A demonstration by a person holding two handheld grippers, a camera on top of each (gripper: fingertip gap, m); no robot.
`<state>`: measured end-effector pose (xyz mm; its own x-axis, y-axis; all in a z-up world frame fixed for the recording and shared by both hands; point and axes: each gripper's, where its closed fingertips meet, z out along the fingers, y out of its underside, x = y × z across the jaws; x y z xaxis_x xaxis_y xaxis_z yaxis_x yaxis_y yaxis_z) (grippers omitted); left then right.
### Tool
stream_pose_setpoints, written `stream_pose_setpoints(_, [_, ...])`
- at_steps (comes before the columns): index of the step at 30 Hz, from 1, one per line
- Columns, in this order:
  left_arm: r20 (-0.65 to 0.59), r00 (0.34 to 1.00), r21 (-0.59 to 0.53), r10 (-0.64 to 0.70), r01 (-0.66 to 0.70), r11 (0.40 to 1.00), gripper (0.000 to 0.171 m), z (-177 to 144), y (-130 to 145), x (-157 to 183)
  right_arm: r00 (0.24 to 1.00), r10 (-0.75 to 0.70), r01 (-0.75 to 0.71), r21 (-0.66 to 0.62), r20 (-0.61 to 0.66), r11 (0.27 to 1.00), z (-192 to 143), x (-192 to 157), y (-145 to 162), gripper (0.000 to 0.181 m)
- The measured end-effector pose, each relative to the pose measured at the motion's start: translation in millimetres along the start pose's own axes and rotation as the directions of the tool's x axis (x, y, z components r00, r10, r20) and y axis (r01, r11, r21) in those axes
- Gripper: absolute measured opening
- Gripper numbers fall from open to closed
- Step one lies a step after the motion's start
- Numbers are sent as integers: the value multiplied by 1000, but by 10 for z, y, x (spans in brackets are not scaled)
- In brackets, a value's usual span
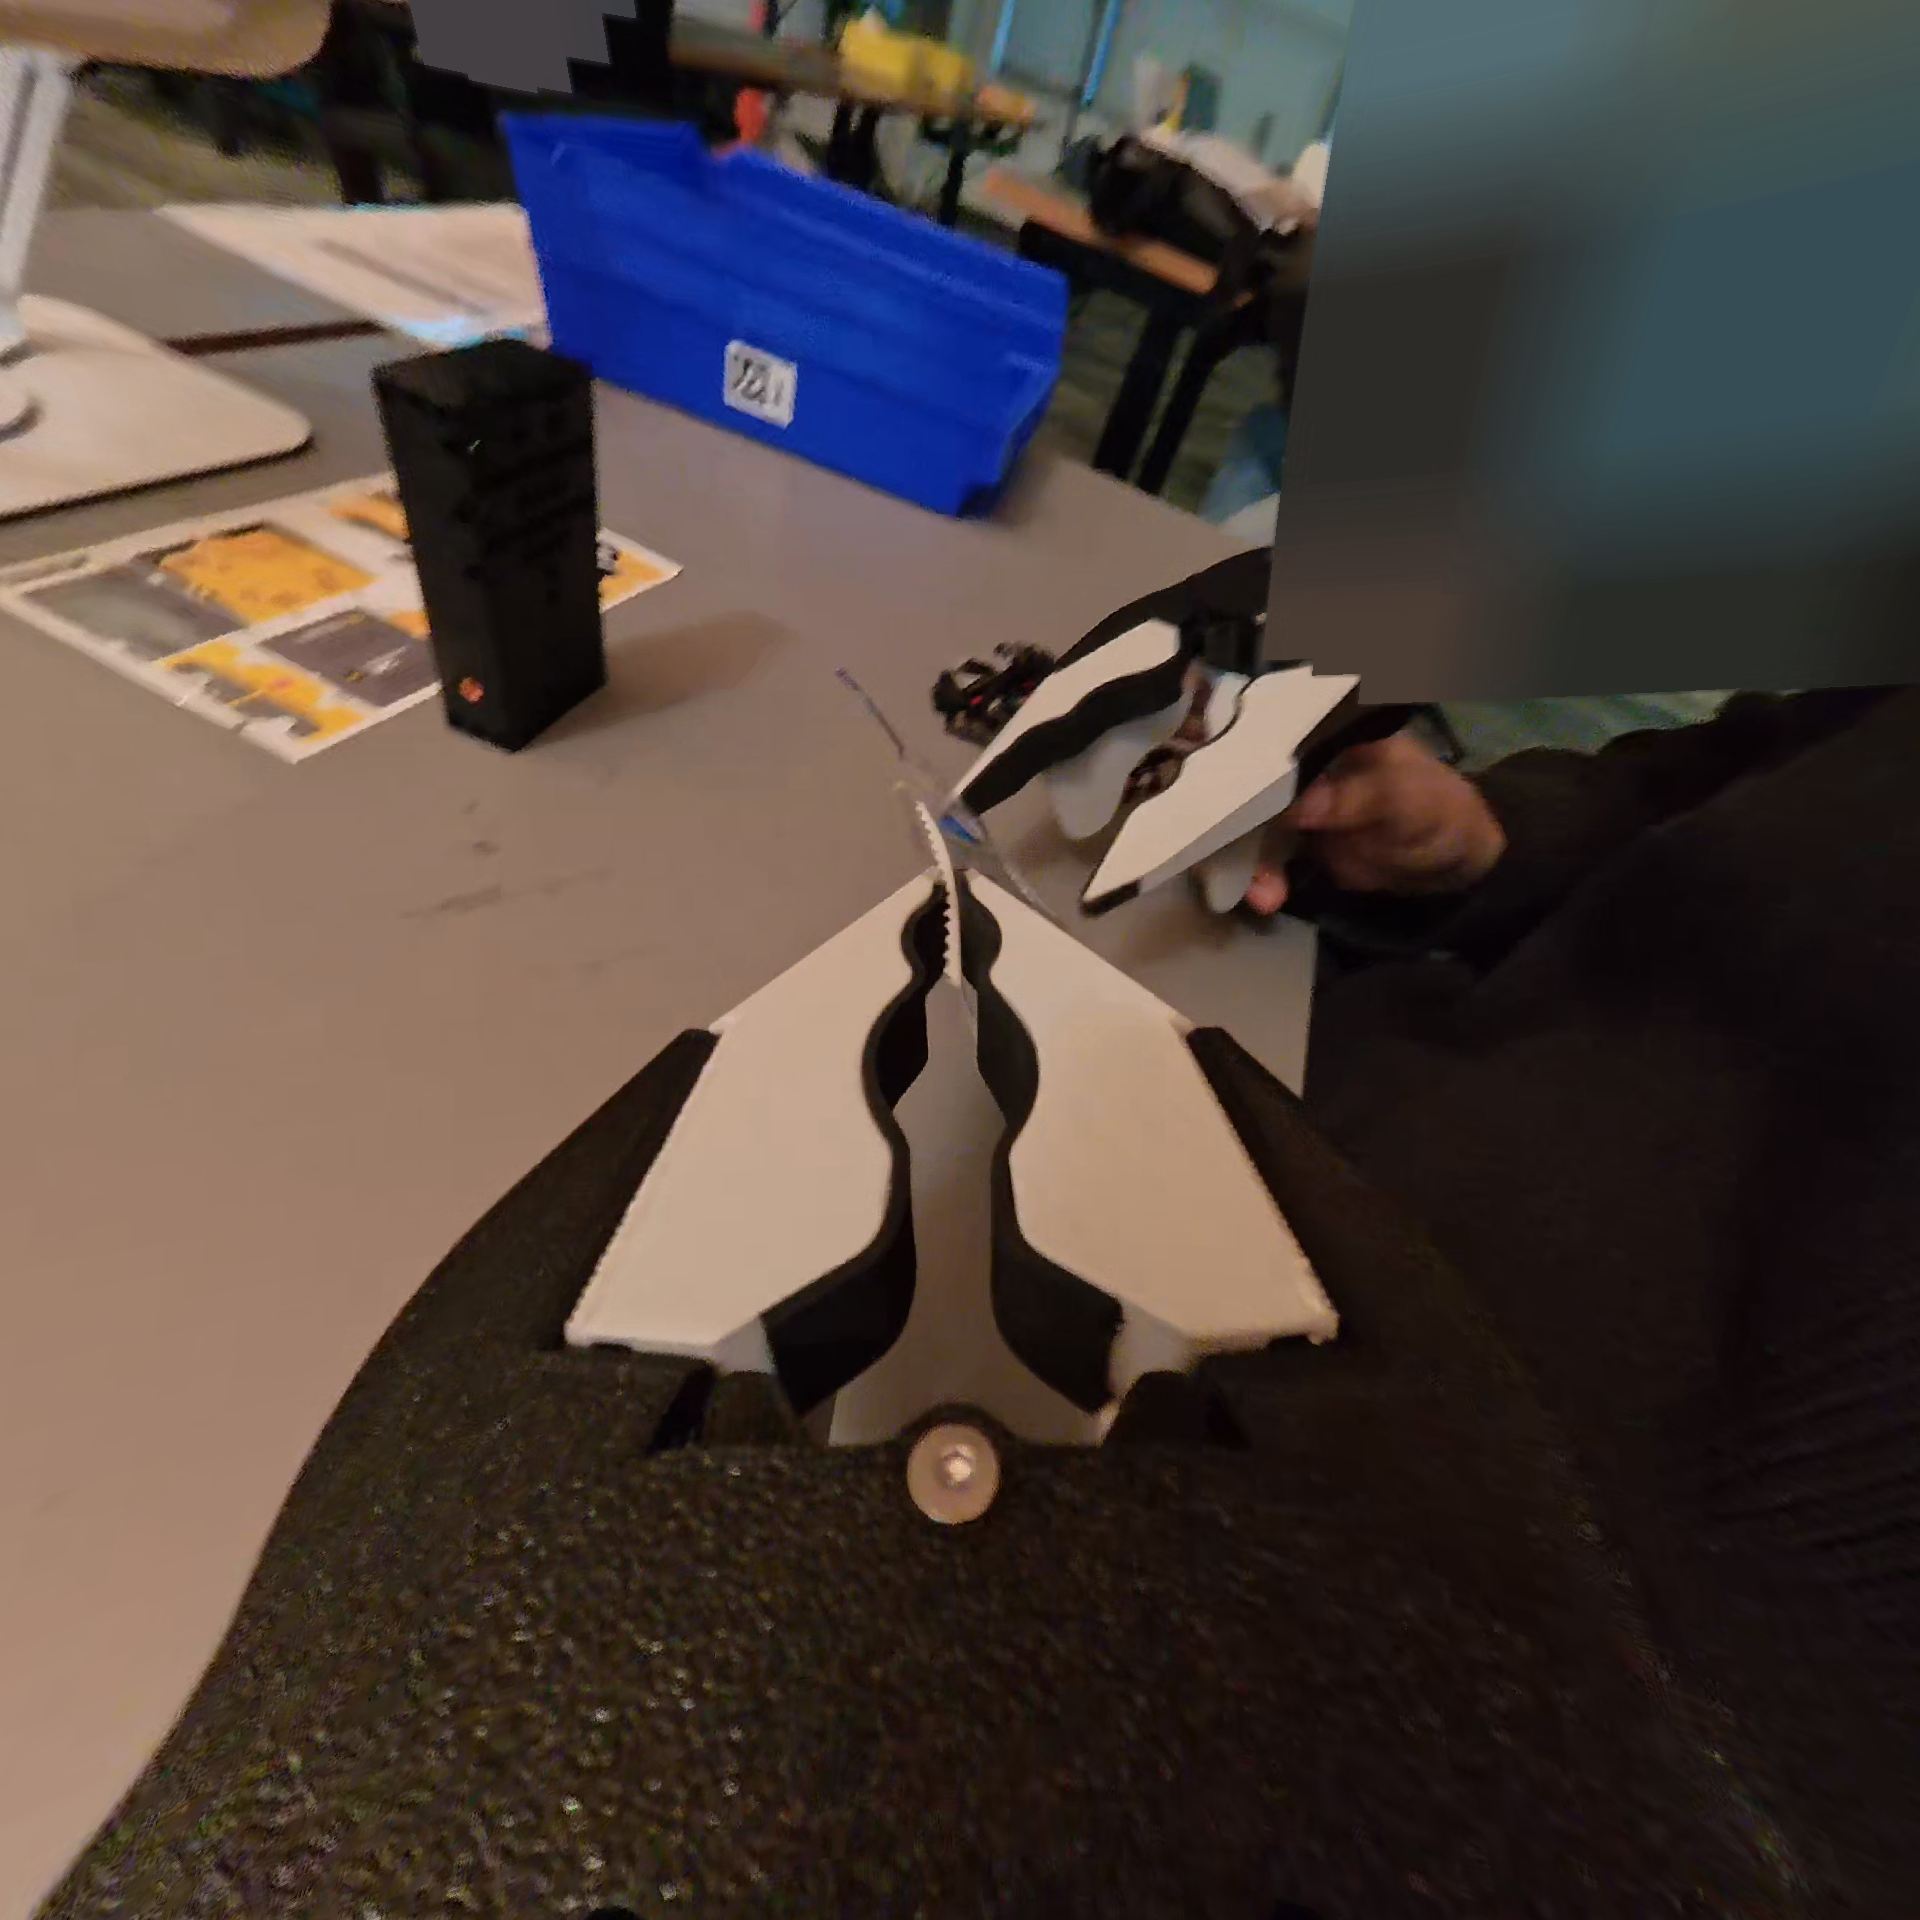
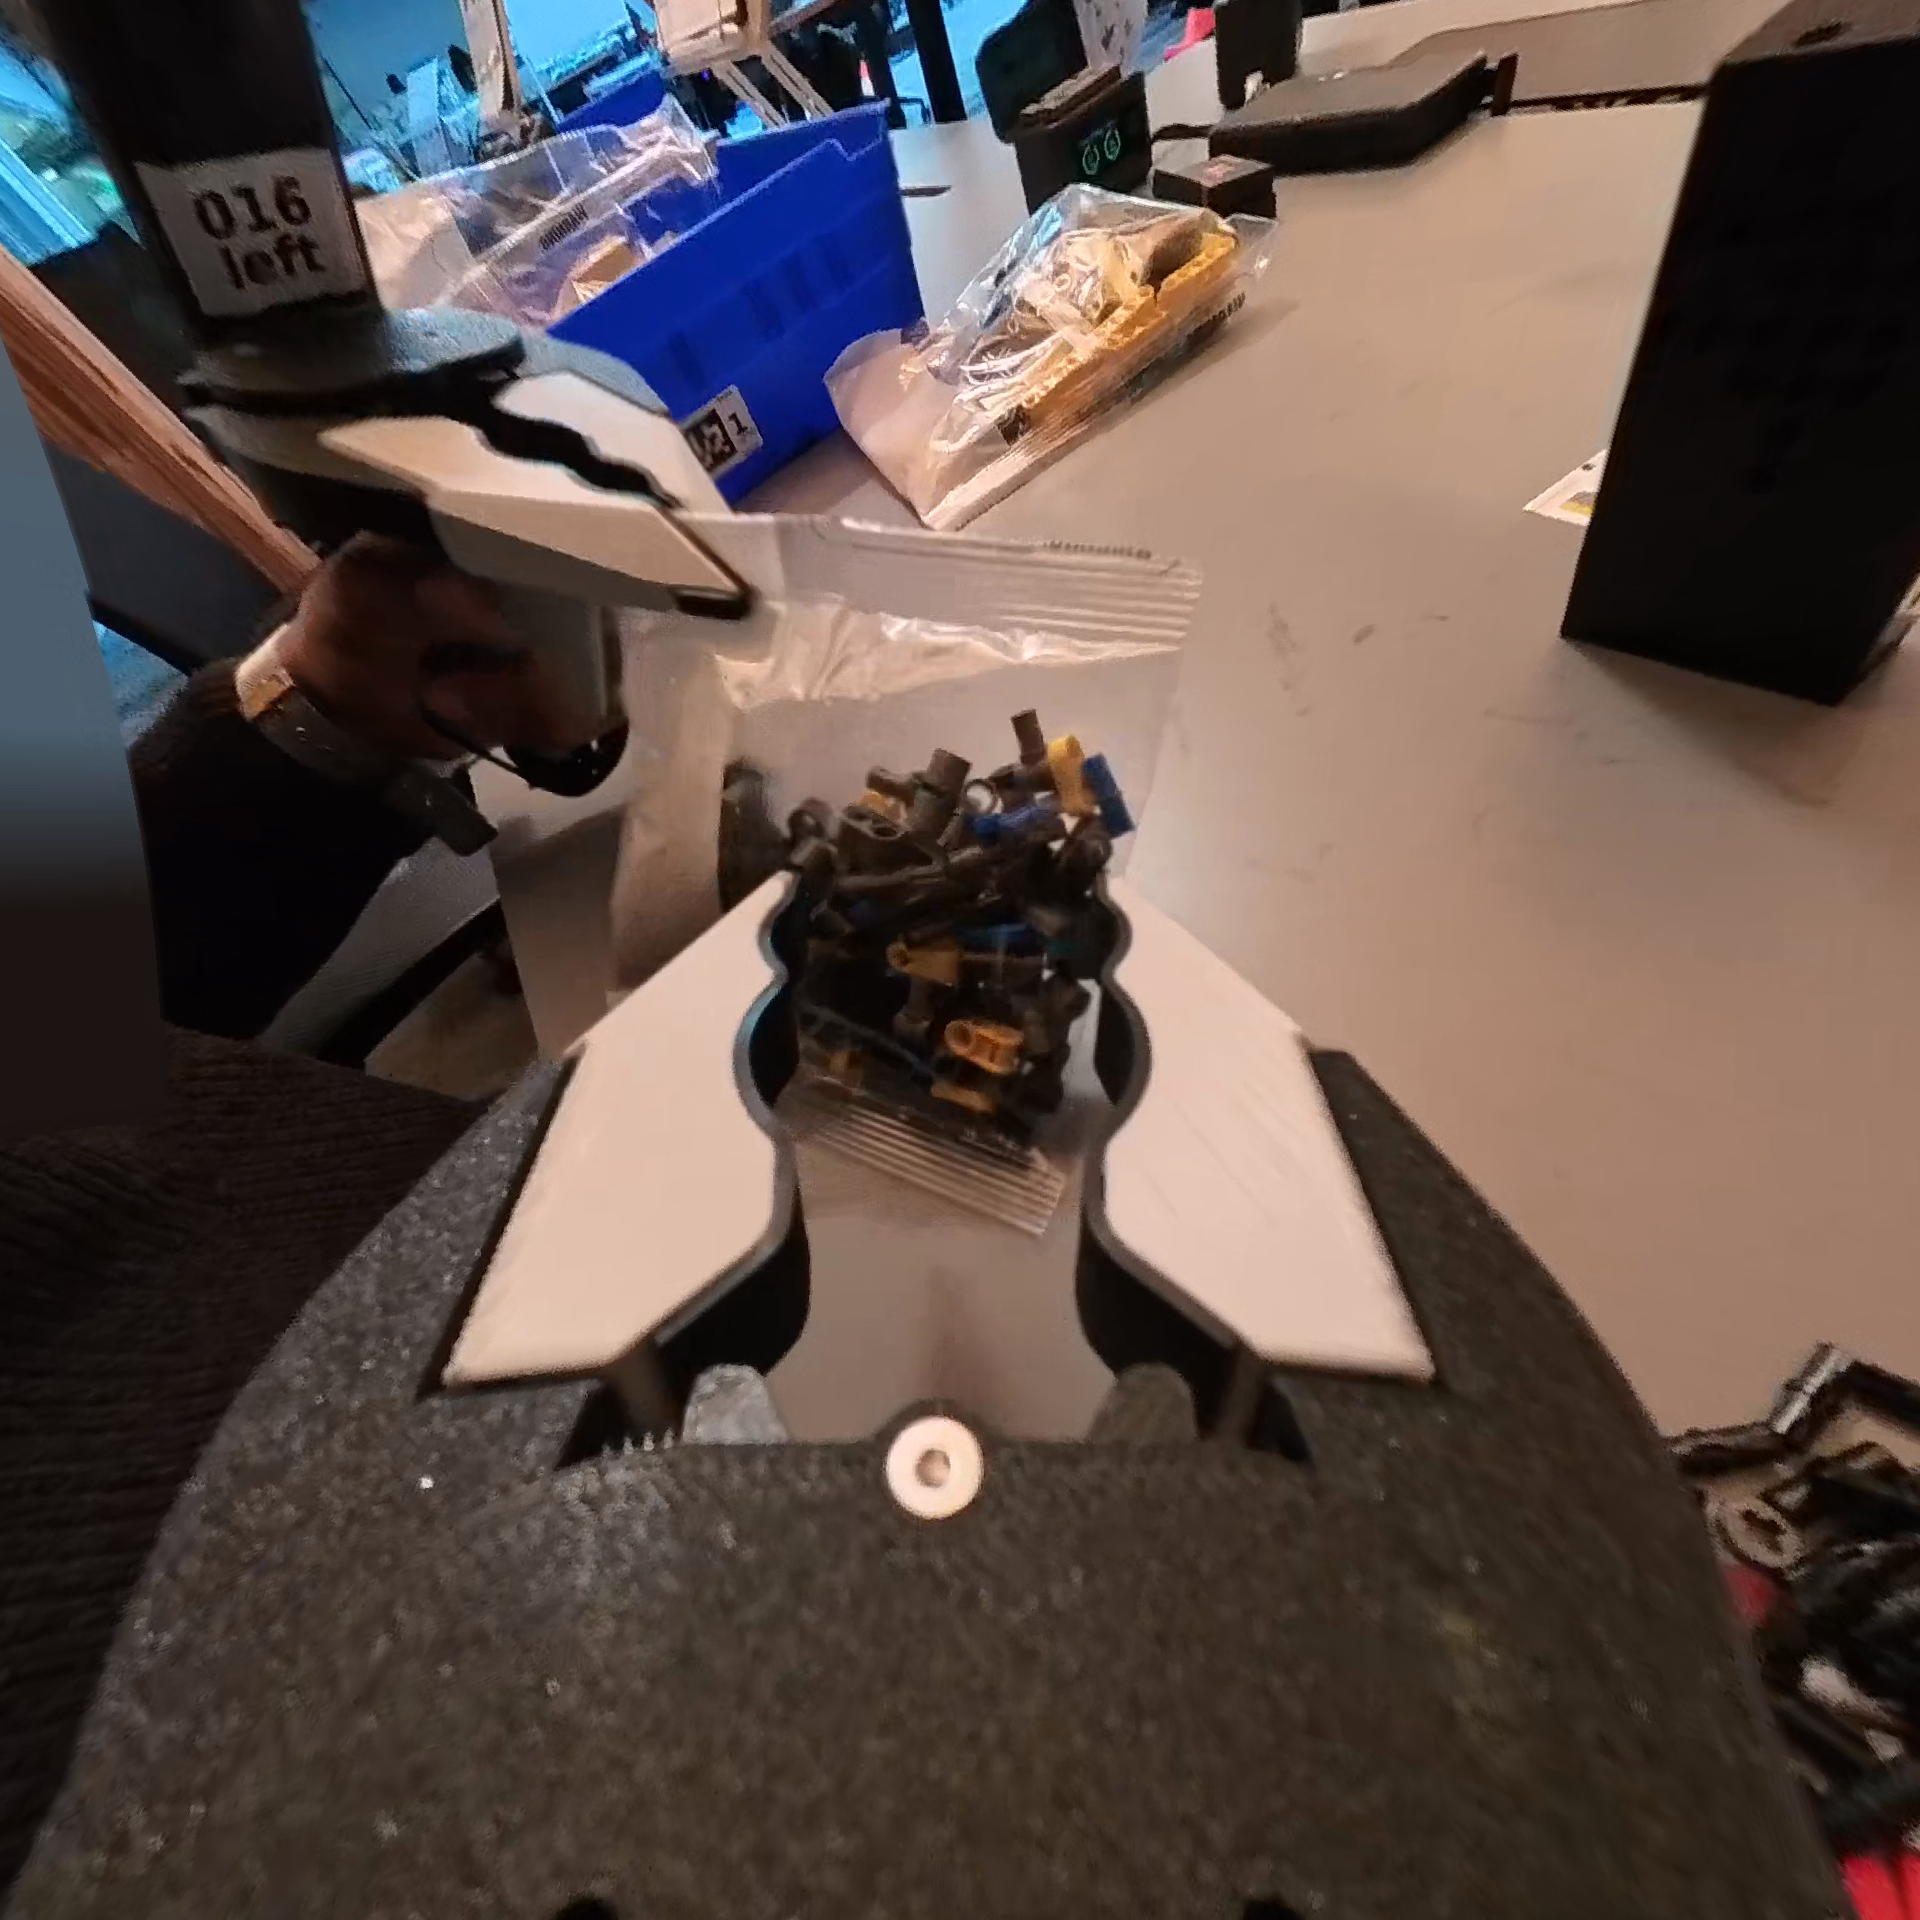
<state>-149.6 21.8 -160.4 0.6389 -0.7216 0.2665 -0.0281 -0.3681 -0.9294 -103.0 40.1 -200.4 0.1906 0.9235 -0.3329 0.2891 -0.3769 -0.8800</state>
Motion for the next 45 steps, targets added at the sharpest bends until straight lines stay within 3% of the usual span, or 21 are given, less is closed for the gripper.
stream_pose_setpoints(3, [-60, 997, 37, 51, -49, 998, 0, 28, -71, 122, 1000, 15, -15, -4, 5, 1000, 4, 9, 3, 54])
stream_pose_setpoints(8, [-138, 988, 99, 72, -59, 993, 0, -24, -185, 252, 985, 171, -173, 86, 26, 981, -94, 171, -105, 66])
stream_pose_setpoints(13, [-127, 990, 124, 55, -39, 992, 0, -27, -227, 215, 972, 170, -168, -28, 160, 985, 0, -49, 16, 59])
stream_pose_setpoints(18, [4, 998, 212, -70, 68, 975, 0, -62, -329, -85, 961, 180, -186, 9, 211, 982, -56, -85, -49, 6])
stream_pose_setpoints(24, [82, 961, 228, -264, 240, 943, 19, -20, -159, -342, 908, 286, -319, 61, 305, 946, -135, -112, -166, 5])
stream_pose_setpoints(30, [22, 916, 290, -400, 377, 880, 36, -68, -108, -334, 781, 432, -520, 86, 451, 850, -211, -132, -319, 4])
stream_pose_setpoints(40, [-25, 868, 397, -495, 463, 793, 40, -298, -81, -362, 791, 375, -502, 161, 483, 850, -309, -177, -461, 5])
stream_pose_setpoints(45, [-135, 841, 332, -523, 536, 776, 43, -202, -24, -149, 837, 288, -430, 234, 465, 872, -360, -252, -581, 5])
